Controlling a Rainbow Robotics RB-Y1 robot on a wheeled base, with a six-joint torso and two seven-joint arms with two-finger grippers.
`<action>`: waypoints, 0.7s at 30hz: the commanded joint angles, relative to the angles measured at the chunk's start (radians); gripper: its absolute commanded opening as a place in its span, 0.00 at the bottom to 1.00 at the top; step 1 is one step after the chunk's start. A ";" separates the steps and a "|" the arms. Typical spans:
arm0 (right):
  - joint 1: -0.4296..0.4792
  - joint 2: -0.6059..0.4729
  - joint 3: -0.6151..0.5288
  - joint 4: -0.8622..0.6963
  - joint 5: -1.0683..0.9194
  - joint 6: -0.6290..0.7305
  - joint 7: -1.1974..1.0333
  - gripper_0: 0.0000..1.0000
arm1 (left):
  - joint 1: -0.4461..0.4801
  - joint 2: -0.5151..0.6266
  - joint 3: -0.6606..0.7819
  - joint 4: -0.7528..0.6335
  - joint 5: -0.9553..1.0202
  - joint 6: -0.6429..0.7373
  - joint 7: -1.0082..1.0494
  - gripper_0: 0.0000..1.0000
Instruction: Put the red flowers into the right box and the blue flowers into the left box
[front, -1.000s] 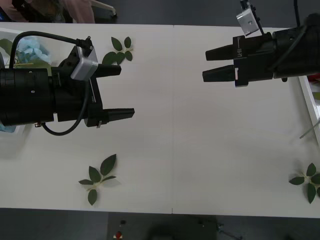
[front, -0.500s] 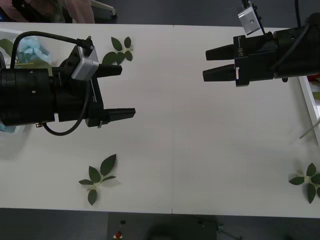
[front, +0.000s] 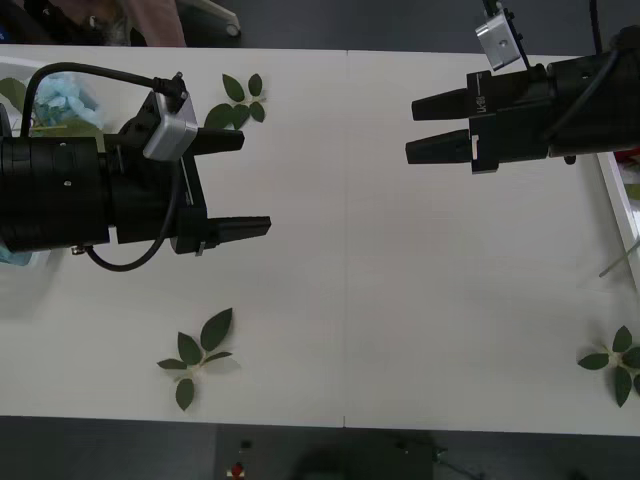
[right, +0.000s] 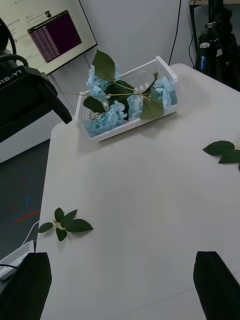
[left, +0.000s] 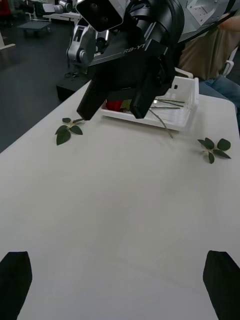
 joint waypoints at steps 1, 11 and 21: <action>-0.011 -0.014 -0.008 0.015 0.003 -0.006 0.026 0.83 | -0.024 -0.008 0.015 -0.011 -0.003 -0.008 0.037 1.00; -0.011 -0.014 -0.008 0.015 0.003 -0.006 0.026 0.83 | -0.024 -0.008 0.015 -0.011 -0.003 -0.008 0.037 1.00; -0.011 -0.014 -0.008 0.015 0.003 -0.006 0.026 0.67 | -0.024 -0.008 0.015 -0.011 -0.003 -0.008 0.037 1.00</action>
